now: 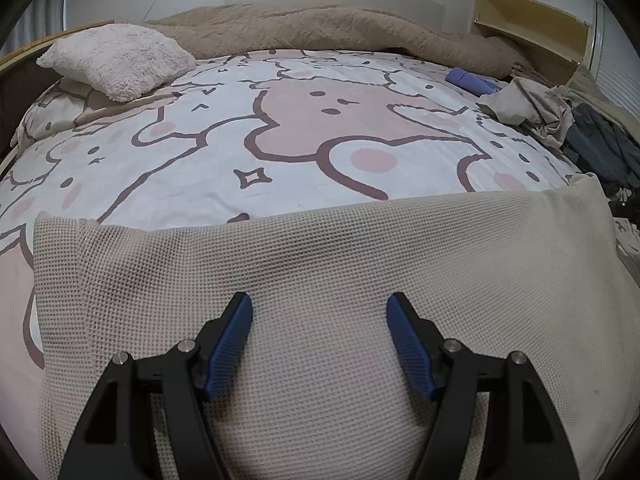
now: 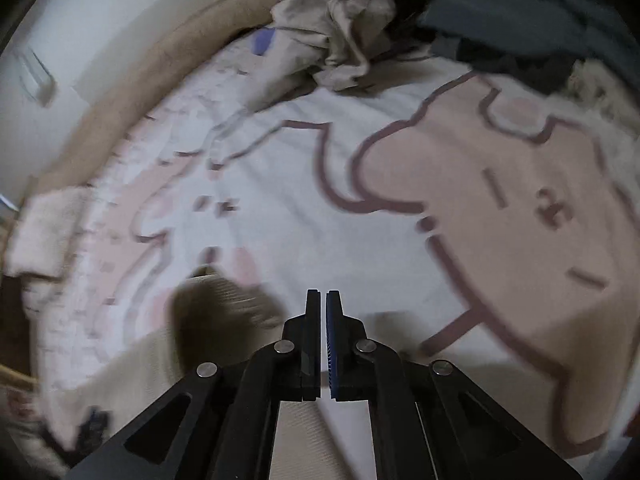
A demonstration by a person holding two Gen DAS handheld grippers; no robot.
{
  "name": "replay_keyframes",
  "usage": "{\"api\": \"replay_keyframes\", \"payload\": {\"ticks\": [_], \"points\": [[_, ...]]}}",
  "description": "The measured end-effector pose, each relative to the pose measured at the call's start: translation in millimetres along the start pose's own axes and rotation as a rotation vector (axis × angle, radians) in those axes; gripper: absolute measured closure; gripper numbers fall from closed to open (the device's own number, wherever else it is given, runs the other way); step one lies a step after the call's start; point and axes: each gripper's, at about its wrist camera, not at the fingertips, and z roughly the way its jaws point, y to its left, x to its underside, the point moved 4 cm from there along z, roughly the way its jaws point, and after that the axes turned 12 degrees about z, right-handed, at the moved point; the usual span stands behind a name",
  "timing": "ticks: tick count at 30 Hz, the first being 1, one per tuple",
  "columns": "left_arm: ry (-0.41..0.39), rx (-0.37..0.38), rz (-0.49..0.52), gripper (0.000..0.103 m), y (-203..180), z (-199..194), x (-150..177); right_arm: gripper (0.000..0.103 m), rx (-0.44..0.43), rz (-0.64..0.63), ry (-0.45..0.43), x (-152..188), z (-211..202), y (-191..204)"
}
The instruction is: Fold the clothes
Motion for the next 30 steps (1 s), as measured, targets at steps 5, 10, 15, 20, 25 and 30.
{"api": "replay_keyframes", "payload": {"ticks": [5, 10, 15, 20, 25, 30], "points": [[-0.003, 0.010, -0.007, 0.033, 2.2, -0.7, -0.3, 0.099, -0.235, 0.004, 0.050, 21.9, -18.1, 34.3], [-0.016, 0.015, -0.067, 0.033, 22.8, -28.2, -9.6, 0.099, -0.256, -0.044, 0.120, 29.8, -6.4, 64.9], [-0.001, -0.047, -0.119, 0.033, 71.2, -63.8, -5.1, 0.098, -0.199, -0.080, 0.161, 30.7, 7.0, 73.9], [0.040, -0.126, -0.157, 0.028, 123.2, -94.6, 5.0, 0.098, -0.172, -0.127, 0.074, 30.0, -5.2, 73.4], [0.089, -0.181, -0.198, 0.027, 158.0, -102.5, 21.6, 0.046, 0.004, -0.485, -0.492, 53.0, -63.7, 92.5], [0.152, -0.174, -0.224, 0.027, 169.7, -85.1, 34.5, 0.054, 0.040, -0.291, -0.223, 45.1, -36.5, 66.8]]}}
